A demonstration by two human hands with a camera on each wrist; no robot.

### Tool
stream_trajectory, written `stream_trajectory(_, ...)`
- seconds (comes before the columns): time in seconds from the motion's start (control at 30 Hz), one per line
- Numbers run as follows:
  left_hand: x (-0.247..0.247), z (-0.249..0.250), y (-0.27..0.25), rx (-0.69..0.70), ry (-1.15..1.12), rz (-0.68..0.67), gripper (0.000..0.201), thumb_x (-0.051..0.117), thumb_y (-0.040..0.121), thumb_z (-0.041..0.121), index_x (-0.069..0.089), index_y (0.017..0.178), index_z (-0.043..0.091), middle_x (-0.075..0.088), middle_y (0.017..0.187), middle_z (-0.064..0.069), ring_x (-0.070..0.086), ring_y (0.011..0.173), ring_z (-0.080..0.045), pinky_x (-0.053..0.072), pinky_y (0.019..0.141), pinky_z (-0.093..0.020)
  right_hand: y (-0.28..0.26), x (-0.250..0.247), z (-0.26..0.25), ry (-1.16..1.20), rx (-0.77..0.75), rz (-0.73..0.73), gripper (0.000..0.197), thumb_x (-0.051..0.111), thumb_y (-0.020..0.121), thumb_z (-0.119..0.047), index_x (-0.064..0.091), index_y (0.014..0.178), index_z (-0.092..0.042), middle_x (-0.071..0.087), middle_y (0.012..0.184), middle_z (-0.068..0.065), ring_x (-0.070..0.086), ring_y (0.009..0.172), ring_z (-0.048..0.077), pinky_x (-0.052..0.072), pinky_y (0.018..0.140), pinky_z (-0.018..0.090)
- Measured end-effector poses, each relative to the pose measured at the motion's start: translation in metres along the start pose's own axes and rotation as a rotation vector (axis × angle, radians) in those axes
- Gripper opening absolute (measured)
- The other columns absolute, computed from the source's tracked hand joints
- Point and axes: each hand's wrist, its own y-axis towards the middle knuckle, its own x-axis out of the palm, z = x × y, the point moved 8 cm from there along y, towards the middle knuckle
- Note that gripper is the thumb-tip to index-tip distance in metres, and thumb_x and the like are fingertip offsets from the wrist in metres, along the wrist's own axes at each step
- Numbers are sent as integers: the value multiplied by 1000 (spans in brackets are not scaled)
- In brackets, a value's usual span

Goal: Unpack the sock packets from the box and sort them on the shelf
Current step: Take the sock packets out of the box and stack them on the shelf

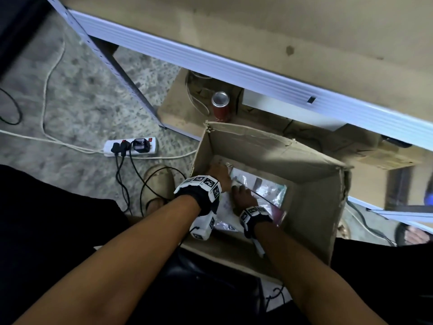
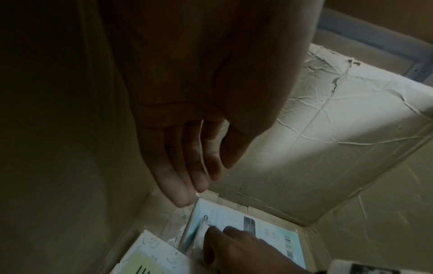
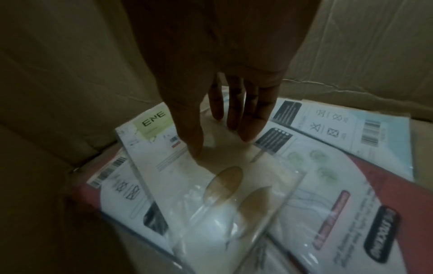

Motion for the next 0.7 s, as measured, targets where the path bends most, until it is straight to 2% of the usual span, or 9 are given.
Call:
stream_trajectory(0.1, 3, -2, 5, -23, -45, -8, 41, 39, 101, 23, 52, 132, -1, 53, 140, -22, 50, 128, -38, 39, 105, -39, -3, 7, -5, 7, -6, -34, 54, 46, 97, -7, 26, 147, -8, 37, 143, 18, 51, 123, 36, 48, 95, 49)
stream_trajectory(0.17, 5, -4, 8, -39, -56, -22, 42, 40, 100, 23, 51, 133, 0, 51, 142, -22, 49, 130, -38, 38, 106, -39, -3, 9, -6, 37, -31, -61, 56, 48, 97, -7, 26, 149, -8, 40, 144, 18, 51, 126, 35, 47, 100, 46)
stream_trajectory(0.27, 8, -5, 11, -47, -49, -25, 41, 41, 99, 23, 54, 130, 0, 52, 141, -22, 50, 128, -38, 40, 104, -38, -1, 5, 2, 127, -36, -101, 51, 52, 97, -10, 38, 146, -8, 46, 145, 16, 47, 133, 31, 41, 108, 41)
stream_trajectory(0.37, 9, -3, 12, -60, -38, -18, 42, 42, 100, 24, 51, 133, -1, 50, 143, -21, 47, 131, -38, 39, 106, -38, 2, -12, 19, 107, 14, -35, 41, 49, 97, -7, 47, 138, -6, 53, 138, 17, 52, 129, 31, 45, 104, 41)
stream_trajectory(0.43, 9, 0, 12, -57, -27, -3, 41, 43, 100, 20, 51, 134, -3, 50, 143, -21, 48, 132, -37, 39, 106, -37, 1, -22, 34, 80, 84, 9, 41, 50, 95, -6, 47, 135, -4, 47, 140, 19, 45, 133, 34, 44, 104, 45)
stream_trajectory(0.5, 11, 5, 13, -40, -21, 5, 38, 43, 100, 18, 54, 130, -3, 54, 139, -21, 51, 129, -36, 39, 105, -36, -3, -23, 49, 61, 157, 16, 51, 59, 90, -8, 45, 138, -7, 32, 149, 19, 33, 138, 36, 37, 109, 47)
stream_trajectory(0.57, 14, 9, 15, -26, -1, 2, 37, 44, 99, 18, 58, 126, -3, 57, 135, -21, 55, 125, -35, 43, 103, -37, -9, -18, 62, 71, 213, 12, 71, 66, 85, -9, 32, 147, -8, 26, 150, 19, 30, 138, 38, 35, 110, 50)
stream_trajectory(0.63, 20, 11, 17, -19, 40, -23, 37, 44, 98, 20, 60, 123, -3, 59, 132, -22, 57, 122, -36, 45, 101, -38, -13, -9, 70, 119, 248, -3, 90, 64, 88, -11, 5, 156, -9, 28, 148, 20, 34, 136, 40, 35, 109, 52)
stream_trajectory(0.7, 25, 10, 20, -19, 59, -53, 39, 43, 99, 22, 59, 123, -4, 60, 131, -22, 58, 120, -36, 47, 99, -38, -15, -1, 77, 129, 241, -30, 100, 66, 87, -15, -7, 156, -13, 34, 145, 20, 39, 134, 41, 36, 108, 53)
